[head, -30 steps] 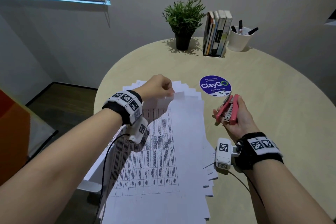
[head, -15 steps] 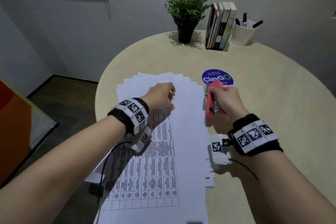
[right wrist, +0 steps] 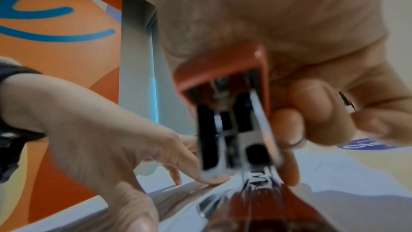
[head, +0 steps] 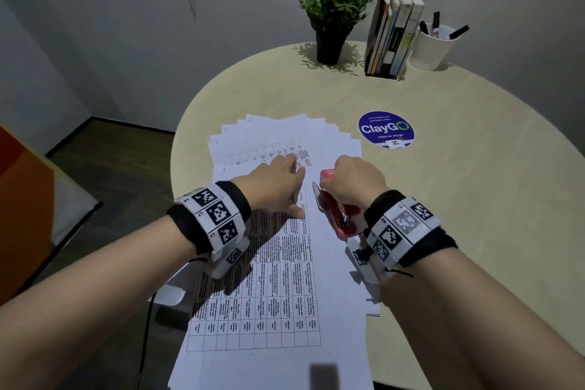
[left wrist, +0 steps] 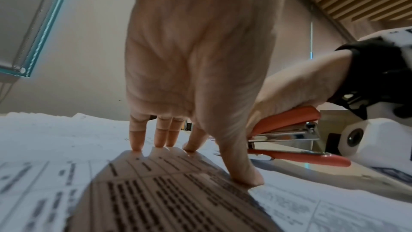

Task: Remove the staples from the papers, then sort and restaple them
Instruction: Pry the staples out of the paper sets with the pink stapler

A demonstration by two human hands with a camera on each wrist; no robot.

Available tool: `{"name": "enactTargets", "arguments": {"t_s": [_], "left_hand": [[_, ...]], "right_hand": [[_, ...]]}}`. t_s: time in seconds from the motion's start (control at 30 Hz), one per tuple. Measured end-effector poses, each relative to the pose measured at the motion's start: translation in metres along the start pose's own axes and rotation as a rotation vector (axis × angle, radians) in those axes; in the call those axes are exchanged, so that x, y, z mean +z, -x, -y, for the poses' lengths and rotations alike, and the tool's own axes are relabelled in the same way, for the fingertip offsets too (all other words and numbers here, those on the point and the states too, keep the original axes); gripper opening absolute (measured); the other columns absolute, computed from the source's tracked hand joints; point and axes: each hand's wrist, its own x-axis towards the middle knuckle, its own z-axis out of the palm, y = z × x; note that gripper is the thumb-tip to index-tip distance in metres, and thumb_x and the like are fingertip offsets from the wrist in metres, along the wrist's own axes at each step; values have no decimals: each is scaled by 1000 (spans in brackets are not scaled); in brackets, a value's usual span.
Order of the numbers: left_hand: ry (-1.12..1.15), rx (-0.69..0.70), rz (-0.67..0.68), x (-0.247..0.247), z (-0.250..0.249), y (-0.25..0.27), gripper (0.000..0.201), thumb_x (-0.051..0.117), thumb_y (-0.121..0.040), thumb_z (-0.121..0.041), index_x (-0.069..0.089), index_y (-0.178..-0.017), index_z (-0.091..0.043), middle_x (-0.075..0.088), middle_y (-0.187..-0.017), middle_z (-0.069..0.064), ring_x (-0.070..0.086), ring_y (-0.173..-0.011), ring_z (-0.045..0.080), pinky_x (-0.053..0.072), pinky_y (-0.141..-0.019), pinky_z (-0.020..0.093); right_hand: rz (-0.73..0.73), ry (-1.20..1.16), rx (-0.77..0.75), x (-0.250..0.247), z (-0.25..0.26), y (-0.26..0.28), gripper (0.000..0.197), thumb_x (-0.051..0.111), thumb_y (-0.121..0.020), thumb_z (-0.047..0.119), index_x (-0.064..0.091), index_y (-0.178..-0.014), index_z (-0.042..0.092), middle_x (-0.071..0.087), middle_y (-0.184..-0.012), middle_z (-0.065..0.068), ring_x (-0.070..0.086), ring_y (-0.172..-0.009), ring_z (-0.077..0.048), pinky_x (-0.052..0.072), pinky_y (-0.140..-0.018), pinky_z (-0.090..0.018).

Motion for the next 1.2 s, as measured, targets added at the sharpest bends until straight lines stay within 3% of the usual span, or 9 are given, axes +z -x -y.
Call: {"name": "enactTargets", "arguments": {"t_s": [0.1,0.23,0.47,0.57,0.7,0.87,1.03,1.2], "left_hand": [[17,12,-2,1,0,0,65,66,-75,-60,50,-114,-11,34,-132,11,34,-121,28,42,-84,39],[11,28,1,1,3,0,85,65,-72,-65,43,-131,-9,33,-134,12,34,-123,29,43,-90,40],[5,35,20,-1,5,2,92,66,-68,-68,42,-135,-9,32,-135,13,35,-123,28,44,-96,43],[-3,38,26,-2,5,3,94,66,-67,-69,42,-135,-9,31,-135,12,34,-123,28,43,-97,43],[-19,36,22,-4,5,4,94,66,-67,-69,42,-135,-9,32,-135,12,34,-123,28,43,-96,42],[-30,41,18,-3,4,4,95,65,-67,-70,40,-137,-10,32,-134,12,34,-122,28,43,-96,41],[-34,46,9,-3,5,4,96,65,-67,-70,40,-136,-9,33,-134,13,35,-122,29,44,-96,44],[-31,34,12,-3,6,2,97,65,-67,-71,41,-137,-8,33,-134,12,35,-122,28,43,-97,44]], "right_hand": [[-11,29,-4,0,4,0,33,49,-95,35,55,-114,8,62,-119,-11,57,-109,-32,37,-75,-30],[-47,18,18,4,10,-1,32,51,-95,34,55,-114,9,61,-120,-10,57,-111,-32,35,-76,-31],[-67,-42,51,8,16,-6,14,52,-93,26,51,-96,13,62,-116,-11,57,-108,-33,36,-74,-31],[-133,73,-14,10,20,-5,23,51,-95,25,58,-108,8,62,-115,-13,58,-108,-34,39,-76,-33],[-175,215,-129,9,20,-6,28,52,-95,31,60,-110,8,63,-114,-13,59,-108,-34,42,-79,-33],[-137,-8,49,13,20,-8,22,51,-93,22,58,-106,6,62,-115,-14,57,-108,-35,36,-74,-31],[-185,107,-37,17,25,-7,20,51,-95,22,61,-106,8,64,-111,-12,59,-106,-33,34,-72,-30],[-169,-36,69,17,24,-12,18,52,-93,19,59,-103,6,64,-112,-13,58,-105,-34,35,-71,-30]]}}
